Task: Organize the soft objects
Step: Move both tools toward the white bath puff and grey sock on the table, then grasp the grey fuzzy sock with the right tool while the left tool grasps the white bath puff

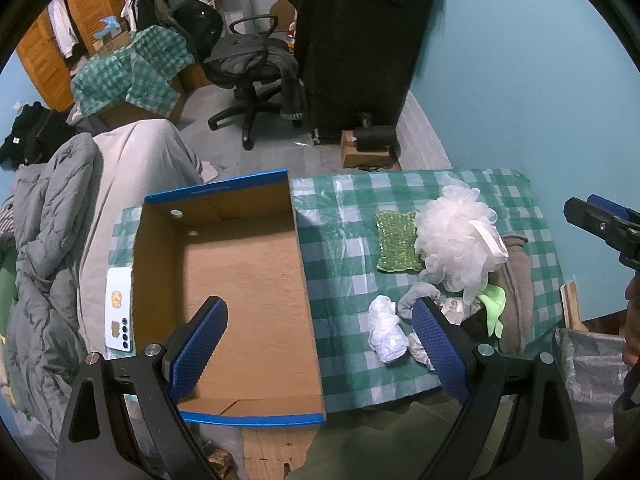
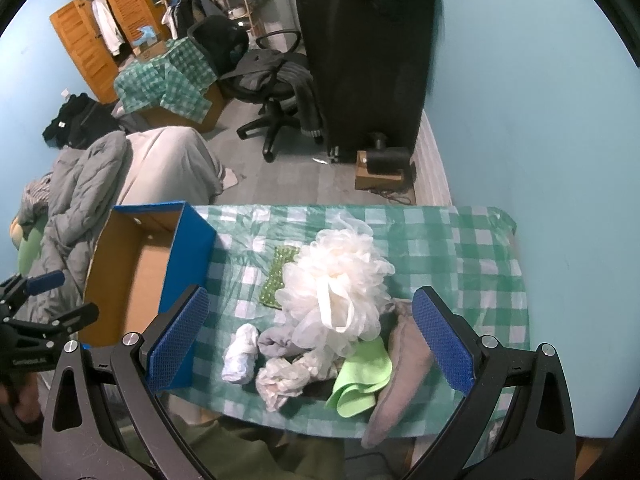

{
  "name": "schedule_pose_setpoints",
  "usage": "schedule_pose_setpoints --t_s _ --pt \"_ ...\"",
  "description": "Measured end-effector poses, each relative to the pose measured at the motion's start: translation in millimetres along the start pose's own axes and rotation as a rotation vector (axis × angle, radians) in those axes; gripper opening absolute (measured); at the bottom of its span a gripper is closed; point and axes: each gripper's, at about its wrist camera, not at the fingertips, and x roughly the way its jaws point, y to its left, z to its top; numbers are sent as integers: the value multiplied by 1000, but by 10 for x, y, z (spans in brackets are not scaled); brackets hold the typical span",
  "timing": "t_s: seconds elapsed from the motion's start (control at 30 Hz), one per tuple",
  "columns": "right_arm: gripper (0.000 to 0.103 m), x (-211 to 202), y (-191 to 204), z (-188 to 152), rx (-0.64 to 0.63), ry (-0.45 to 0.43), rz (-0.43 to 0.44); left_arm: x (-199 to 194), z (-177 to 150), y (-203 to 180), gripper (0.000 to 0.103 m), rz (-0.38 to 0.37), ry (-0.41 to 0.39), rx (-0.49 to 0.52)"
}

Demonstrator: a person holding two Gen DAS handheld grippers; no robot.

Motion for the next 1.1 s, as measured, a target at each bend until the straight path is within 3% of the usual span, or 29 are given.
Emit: schedule_pose_setpoints --t_s 0.03,0.37,0.47,1.1 --pt "101 -13 -41 10 4 4 -2 12 10 -19 95 15 26 10" --pt "101 10 -430 -20 47 50 -36 87 107 -330 95 -32 -43 81" --pt "101 21 -588 -27 71 59 -45 145 161 -458 95 -6 -64 116" --pt "101 239 -1161 -276 179 150 -59 589 362 -995 95 -44 -61 207"
